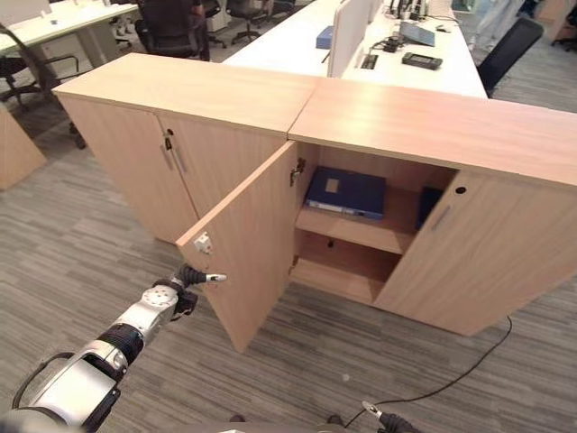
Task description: Put the empty folder in the office cabinet
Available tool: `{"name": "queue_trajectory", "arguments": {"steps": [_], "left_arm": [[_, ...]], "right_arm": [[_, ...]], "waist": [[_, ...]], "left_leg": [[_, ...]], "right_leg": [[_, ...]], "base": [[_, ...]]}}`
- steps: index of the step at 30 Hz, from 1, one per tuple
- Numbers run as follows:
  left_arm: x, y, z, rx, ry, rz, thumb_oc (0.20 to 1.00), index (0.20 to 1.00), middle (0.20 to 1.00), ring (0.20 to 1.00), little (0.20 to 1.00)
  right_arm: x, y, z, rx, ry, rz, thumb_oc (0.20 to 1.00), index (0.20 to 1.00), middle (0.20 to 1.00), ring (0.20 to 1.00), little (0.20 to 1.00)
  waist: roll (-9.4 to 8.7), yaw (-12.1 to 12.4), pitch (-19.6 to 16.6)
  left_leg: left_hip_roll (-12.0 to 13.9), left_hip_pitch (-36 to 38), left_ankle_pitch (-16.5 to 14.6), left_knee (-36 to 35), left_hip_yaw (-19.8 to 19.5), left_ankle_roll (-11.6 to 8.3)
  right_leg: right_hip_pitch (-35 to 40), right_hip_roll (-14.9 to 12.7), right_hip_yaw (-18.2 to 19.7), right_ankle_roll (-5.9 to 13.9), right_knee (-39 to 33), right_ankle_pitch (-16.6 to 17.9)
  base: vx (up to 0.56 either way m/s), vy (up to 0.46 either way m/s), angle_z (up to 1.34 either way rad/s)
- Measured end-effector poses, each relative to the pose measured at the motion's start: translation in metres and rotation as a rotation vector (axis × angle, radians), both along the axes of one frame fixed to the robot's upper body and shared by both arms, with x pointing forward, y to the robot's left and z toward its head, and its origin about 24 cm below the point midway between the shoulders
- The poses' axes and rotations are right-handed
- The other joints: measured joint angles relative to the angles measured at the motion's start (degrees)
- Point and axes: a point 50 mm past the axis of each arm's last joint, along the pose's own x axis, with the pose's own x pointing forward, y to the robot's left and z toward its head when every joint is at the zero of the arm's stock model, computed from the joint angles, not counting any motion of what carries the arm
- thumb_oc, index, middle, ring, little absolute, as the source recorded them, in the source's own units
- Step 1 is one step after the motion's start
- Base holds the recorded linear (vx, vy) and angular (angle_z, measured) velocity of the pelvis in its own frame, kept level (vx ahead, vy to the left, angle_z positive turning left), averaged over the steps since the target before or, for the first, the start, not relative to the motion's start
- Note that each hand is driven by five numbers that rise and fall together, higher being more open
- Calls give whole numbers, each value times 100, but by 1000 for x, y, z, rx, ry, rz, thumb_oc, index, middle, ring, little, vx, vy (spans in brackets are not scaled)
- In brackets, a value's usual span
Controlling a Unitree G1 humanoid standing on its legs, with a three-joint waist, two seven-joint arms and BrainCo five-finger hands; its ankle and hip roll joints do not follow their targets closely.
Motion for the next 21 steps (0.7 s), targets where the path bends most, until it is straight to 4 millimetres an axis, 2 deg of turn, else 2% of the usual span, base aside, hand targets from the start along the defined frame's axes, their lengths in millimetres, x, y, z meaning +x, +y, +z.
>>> {"name": "queue_trajectory", "arguments": {"steps": [4,5,8,10,13,14,17,19,21], "left_arm": [[-9,-37,6,-73,-31,-173,1000,1000,1000,1000,1000],[-18,-53,10,-124,-45,-232,1000,1000,1000,1000,1000],[-23,-72,13,-220,-24,-316,1000,1000,1000,1000,1000],[-27,-94,29,-315,-49,-431,1000,1000,1000,1000,1000],[-28,-120,59,-359,-134,-588,1000,1000,1000,1000,1000],[-28,-135,79,-417,-186,-669,1000,1000,1000,1000,1000],[-28,-160,112,-508,-290,-779,1000,1000,1000,1000,1000],[-27,-169,122,-551,-314,-808,1000,1000,1000,1000,1000],[-28,-173,123,-594,-296,-810,1000,1000,1000,1000,1000]], "right_arm": [[0,3,-1,11,-3,-14,1000,1000,1000,1000,1000],[3,6,-1,19,-12,-15,1000,1000,1000,1000,1000],[4,11,-2,35,-14,-17,1000,1000,1000,1000,1000],[0,14,-4,57,-18,-77,1000,1000,1000,1000,1000],[-12,13,-5,72,-9,-162,1000,1000,1000,1000,1000],[-14,13,-6,80,-10,-191,1000,1000,1000,1000,1000],[-22,13,-7,83,21,-203,1000,1000,1000,1000,1000],[-24,14,-8,92,26,-215,1000,1000,1000,1000,1000],[-26,13,-8,105,21,-257,1000,1000,1000,1000,1000]], "waist": [[-99,53,60],[-148,51,114],[-198,-24,196],[-159,-142,254],[-125,-245,268],[-126,-272,269],[-124,-305,268],[-112,-368,261],[-57,-425,243]], "left_leg": [[-77,-72,32,27,-70,43],[-96,-73,25,-2,-64,52],[-117,-72,21,-2,-60,58],[-127,-72,18,-1,-46,64],[-135,-71,19,0,-46,62],[-136,-67,16,1,-38,64],[-138,-50,13,1,-30,65],[-137,-39,13,1,-28,65],[-133,-23,12,-1,-20,64]], "right_leg": [[-25,-49,-89,29,48,18],[-64,-84,-84,31,92,17],[-70,-126,-80,43,92,20],[-72,-134,-69,53,72,27],[-67,-112,-70,57,67,30],[-68,-111,-70,57,68,30],[-64,-109,-72,58,74,31],[-57,-107,-71,58,74,31],[-52,-102,-57,58,74,30]], "base": [[-8,0,12],[-19,4,-4],[-7,2,-1],[-15,11,-4],[-6,2,-1],[-19,7,-4],[-5,2,-1],[0,0,0],[-15,6,-3]]}}
